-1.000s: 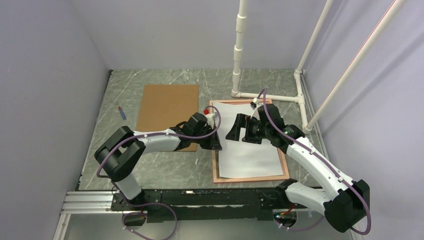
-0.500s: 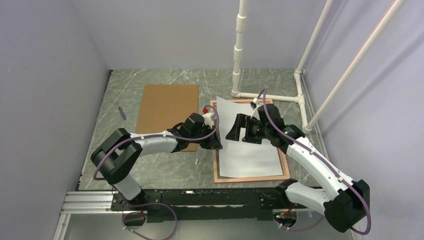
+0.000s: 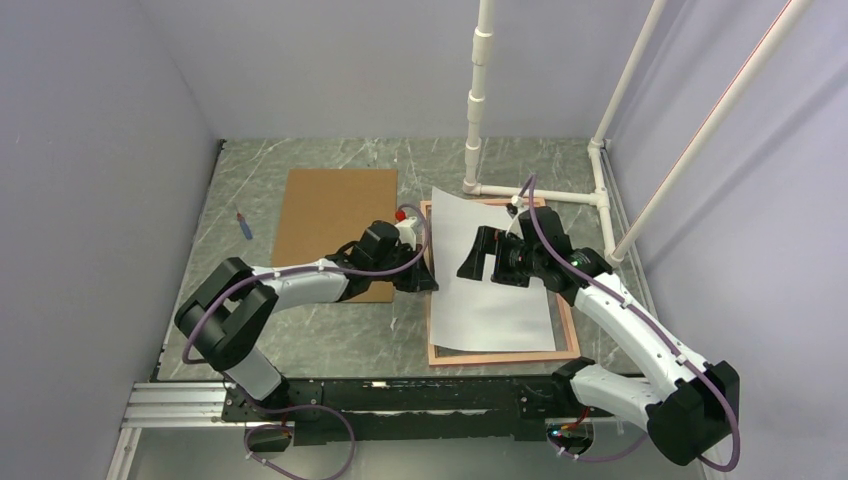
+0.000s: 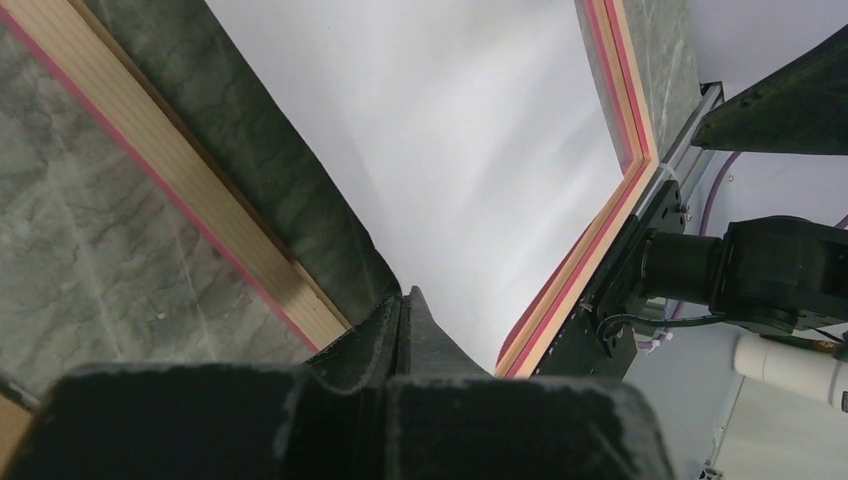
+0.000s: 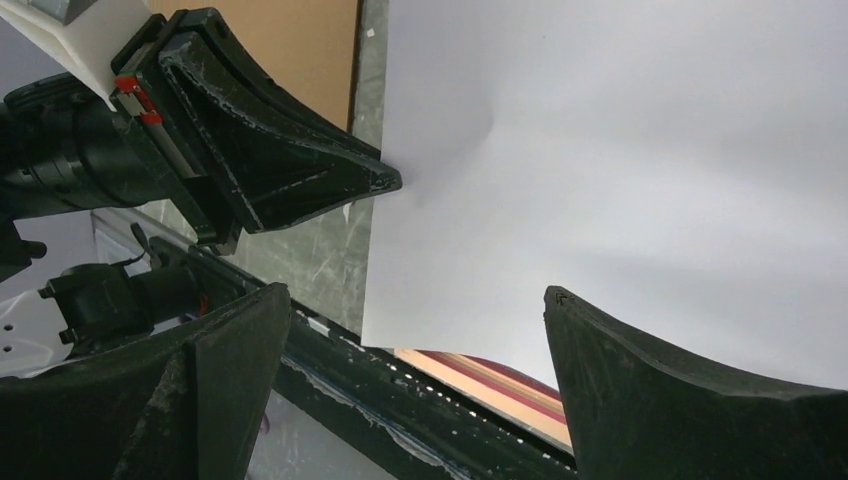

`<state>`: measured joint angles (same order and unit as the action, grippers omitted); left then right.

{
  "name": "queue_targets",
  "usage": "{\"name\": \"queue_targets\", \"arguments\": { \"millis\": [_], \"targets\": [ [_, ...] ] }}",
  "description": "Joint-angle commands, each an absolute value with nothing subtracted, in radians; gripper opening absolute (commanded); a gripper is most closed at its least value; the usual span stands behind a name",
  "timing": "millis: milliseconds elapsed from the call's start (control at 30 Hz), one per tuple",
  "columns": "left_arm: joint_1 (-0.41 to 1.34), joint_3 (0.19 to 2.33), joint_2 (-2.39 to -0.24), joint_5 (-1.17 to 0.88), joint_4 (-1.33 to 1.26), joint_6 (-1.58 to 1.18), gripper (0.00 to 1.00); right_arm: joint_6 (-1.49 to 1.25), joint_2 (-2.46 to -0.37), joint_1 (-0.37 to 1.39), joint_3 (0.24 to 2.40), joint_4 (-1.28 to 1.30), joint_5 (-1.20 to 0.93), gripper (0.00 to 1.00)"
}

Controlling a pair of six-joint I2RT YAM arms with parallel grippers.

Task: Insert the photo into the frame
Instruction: Turn over the photo from the photo frame.

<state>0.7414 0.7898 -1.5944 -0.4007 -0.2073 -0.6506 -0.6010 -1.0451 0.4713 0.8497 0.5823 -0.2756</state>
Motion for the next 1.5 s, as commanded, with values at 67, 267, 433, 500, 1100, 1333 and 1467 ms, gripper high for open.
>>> {"name": "queue_targets", "arguments": {
  "millis": [67, 267, 433, 500, 1100, 1333, 1467],
  "targets": [
    [0.780, 0.876, -1.630, -0.403, -0.226, -0.630, 0.00, -0.585, -1.015, 0.453, 0.889, 0.580, -0.277, 1.00],
    [0.798, 0.881, -1.640, -0.412, -0.284, -0.667, 0.00, -0.583, -1.005, 0.446, 0.884, 0.581, -0.272, 1.00],
    [0.821, 0.912, -1.650, -0.421, -0.272, -0.635, 0.00, -0.583, -1.003, 0.441, 0.881, 0.581, -0.276, 1.00],
    [0.832, 0.917, -1.647, -0.425, -0.266, -0.615, 0.00, -0.581, -1.004, 0.440, 0.879, 0.580, -0.276, 1.00],
    [0.831, 0.815, -1.517, -0.472, -0.387, -0.529, 0.00, -0.575, -0.998, 0.433, 0.876, 0.584, -0.281, 1.00],
    [0.830, 0.804, -1.536, -0.516, -0.453, -0.528, 0.00, -0.575, -0.998, 0.432, 0.873, 0.579, -0.285, 1.00],
    [0.831, 0.794, -1.531, -0.535, -0.472, -0.516, 0.00, -0.574, -0.994, 0.431, 0.870, 0.578, -0.284, 1.00]
  ]
}}
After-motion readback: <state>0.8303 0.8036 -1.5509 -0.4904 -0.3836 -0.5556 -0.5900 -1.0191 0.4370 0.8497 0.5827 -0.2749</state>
